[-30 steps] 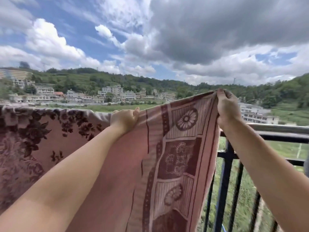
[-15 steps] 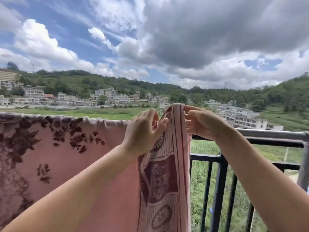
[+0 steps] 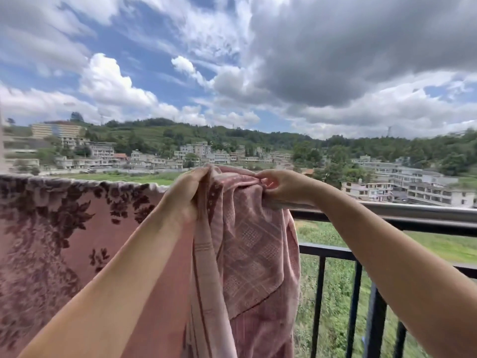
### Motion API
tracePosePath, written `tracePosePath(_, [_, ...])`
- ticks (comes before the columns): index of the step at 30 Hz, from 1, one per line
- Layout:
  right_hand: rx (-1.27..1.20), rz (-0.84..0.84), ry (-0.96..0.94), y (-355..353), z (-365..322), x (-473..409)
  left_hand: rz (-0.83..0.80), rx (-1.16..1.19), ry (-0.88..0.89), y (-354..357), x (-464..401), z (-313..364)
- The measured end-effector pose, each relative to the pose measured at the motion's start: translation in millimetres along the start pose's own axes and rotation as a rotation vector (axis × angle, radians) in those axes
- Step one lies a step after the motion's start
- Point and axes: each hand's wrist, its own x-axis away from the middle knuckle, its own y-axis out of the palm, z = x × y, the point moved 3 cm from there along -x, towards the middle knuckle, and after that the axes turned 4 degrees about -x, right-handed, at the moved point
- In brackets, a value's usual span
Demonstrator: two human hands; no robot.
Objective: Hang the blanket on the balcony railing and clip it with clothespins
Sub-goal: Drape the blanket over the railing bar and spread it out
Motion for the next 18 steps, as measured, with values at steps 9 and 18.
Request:
tracePosePath(9, [-0.290,0.124,-0.112,-15.8,25.7,-28.1,0.794,-1.505,0.768,11.8,21.4,-5.5])
tracePosePath(18, [-0.269,0.063,0.014,-10.6,26.3,-21.3,0.550,-1.965,0.353,78.0,54.0,-150.3])
